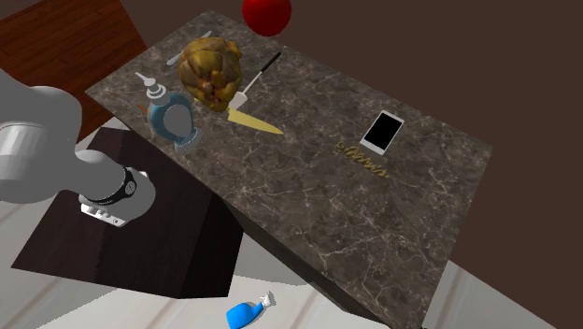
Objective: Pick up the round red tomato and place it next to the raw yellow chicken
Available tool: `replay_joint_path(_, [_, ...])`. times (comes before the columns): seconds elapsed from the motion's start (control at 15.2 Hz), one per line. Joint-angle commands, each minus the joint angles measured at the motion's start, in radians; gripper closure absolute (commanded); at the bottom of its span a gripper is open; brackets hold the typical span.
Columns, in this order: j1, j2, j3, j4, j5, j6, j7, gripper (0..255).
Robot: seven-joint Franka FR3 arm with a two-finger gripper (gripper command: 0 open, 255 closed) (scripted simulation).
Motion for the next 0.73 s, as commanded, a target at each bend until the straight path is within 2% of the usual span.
replay_joint_path(0.0, [0.005, 0.003, 0.004, -0.020, -0.002, 0.020, 0.015, 255])
replay_joint_path(0.66, [-0.006, -0.020, -0.002, -0.178, 0.009, 0.160, 0.025, 255])
